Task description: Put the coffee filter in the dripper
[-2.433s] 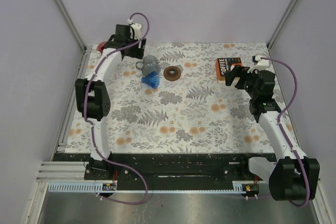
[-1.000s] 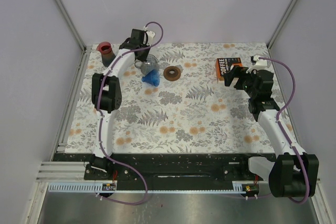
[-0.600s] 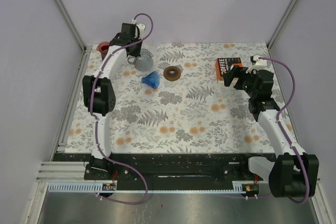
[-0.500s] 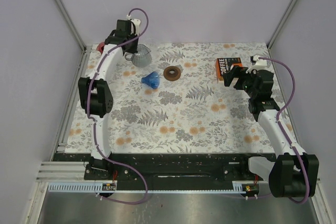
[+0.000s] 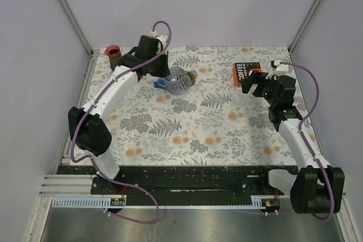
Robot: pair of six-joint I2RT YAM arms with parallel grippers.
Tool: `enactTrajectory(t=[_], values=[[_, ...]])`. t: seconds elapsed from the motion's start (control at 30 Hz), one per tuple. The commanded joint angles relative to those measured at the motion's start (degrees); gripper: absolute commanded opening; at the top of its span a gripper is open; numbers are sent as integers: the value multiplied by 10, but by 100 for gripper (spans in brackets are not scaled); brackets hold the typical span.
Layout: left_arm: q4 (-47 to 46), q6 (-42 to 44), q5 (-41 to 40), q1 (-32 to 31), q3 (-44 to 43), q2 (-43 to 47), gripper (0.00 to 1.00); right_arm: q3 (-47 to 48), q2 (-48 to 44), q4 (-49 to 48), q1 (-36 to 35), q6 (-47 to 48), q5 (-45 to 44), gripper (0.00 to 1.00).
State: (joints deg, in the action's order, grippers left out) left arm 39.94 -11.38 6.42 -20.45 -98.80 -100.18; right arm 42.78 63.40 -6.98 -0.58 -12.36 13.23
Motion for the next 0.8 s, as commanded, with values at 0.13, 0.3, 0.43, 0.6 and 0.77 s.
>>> enactTrajectory(t=[0.13, 0.3, 0.43, 0.6, 0.77], values=[[-90, -96, -34, -116, 138, 52, 0, 5, -20, -9, 1, -5, 10, 98], [-151, -119, -114, -156, 207, 48, 0, 5, -22, -9, 1, -5, 11, 97], [-180, -139, -136, -169, 240, 39, 0, 5, -22, -9, 1, -5, 12, 98], [-196, -151, -117, -175, 259, 19, 0, 5, -20, -11, 2, -5, 13, 98], [-216, -117, -158, -200, 275, 3, 0, 5, -16, -13, 1, -5, 16, 98]])
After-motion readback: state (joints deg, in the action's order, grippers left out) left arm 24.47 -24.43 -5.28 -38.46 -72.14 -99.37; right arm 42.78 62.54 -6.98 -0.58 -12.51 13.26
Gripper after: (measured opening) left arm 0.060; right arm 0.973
